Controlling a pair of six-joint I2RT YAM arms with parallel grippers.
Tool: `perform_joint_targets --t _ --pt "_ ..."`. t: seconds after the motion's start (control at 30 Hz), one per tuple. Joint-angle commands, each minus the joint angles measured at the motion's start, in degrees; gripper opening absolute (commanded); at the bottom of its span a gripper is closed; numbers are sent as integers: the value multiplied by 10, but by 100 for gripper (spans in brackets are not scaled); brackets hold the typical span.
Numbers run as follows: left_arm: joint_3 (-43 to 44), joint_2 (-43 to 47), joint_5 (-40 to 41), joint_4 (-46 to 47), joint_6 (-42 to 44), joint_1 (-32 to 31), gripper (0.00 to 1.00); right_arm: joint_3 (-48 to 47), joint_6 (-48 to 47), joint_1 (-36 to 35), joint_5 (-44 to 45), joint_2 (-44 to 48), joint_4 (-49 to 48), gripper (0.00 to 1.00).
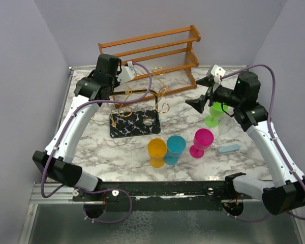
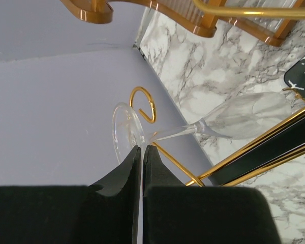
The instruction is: Place the wine glass upside down on the wine glass rack
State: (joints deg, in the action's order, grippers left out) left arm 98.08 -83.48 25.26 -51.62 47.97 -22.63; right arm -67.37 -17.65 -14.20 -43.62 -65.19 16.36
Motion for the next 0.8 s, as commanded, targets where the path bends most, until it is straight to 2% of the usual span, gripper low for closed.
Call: perform_joint_targets --t 0.0,0.77 --pt "-21 3 81 31 0 -2 0 5 2 0 -13 4 -17 99" --pt "-11 -34 152 94 13 10 0 9 1 0 -9 3 -20 99"
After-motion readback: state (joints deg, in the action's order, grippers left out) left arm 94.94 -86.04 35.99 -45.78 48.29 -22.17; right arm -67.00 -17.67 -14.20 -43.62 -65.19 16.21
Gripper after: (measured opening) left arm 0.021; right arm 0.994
